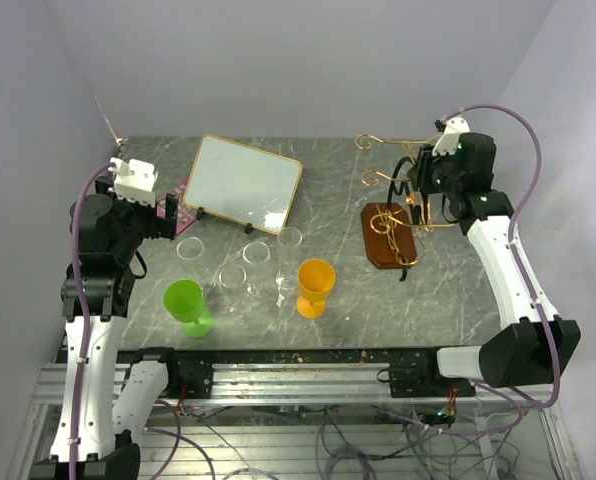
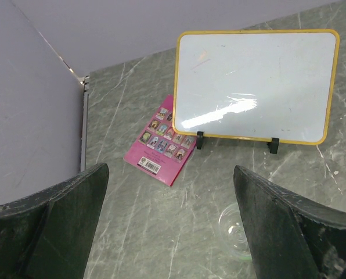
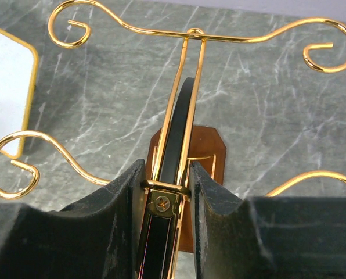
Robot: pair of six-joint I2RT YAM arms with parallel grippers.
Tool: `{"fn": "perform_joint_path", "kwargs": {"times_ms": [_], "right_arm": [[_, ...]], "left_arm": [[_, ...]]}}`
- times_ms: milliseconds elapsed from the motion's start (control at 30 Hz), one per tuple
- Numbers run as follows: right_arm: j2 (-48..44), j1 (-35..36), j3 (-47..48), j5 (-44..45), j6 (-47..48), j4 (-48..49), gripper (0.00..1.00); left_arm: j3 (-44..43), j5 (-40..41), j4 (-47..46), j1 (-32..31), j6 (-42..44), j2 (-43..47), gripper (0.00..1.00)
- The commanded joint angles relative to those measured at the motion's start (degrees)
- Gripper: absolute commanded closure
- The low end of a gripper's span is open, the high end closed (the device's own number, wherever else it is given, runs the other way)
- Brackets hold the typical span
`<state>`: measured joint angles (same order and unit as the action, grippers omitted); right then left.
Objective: Place the wine glass upside down on the wine glass rack
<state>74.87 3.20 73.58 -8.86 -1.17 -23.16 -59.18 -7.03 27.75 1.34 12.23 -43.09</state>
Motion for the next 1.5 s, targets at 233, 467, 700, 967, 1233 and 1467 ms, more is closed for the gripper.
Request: {"fn": "perform_joint_path", "kwargs": {"times_ms": [233, 467, 700, 967, 1233, 1467], "right_arm": [[3.59, 8.88, 3.20, 6.08, -9.71, 8.69, 1.00], [4.06, 9.86, 1.56, 10.06, -10.96, 8.92, 1.00], [4.05, 9.97, 1.42, 7.04, -8.61, 7.56, 0.55], [1.92, 10.06, 2.57, 4.23, -3.24, 4.67, 0.07], [0.10, 10.04, 3.72, 8.06, 2.52, 0.24, 0.03], [-2.94, 10.06, 2.78, 10.68, 3.51, 1.21, 0.02]], "left_arm": [[1.13, -2.44, -1.92, 0.78, 0.79, -0.21, 0.01], [3.35, -5.98, -2.21, 0.82, 1.50, -0.06, 0.01], [3.05, -10.88, 3.44, 0.77, 6.41, -0.77, 0.01], [-4.16, -10.38, 22.90, 0.79, 16.35, -7.84, 0.06], [-5.35, -9.86, 39.62, 0.82, 32.91, -9.83, 0.08], [0.29, -9.24, 40.21, 0.81, 37.15, -9.71, 0.23]]}}
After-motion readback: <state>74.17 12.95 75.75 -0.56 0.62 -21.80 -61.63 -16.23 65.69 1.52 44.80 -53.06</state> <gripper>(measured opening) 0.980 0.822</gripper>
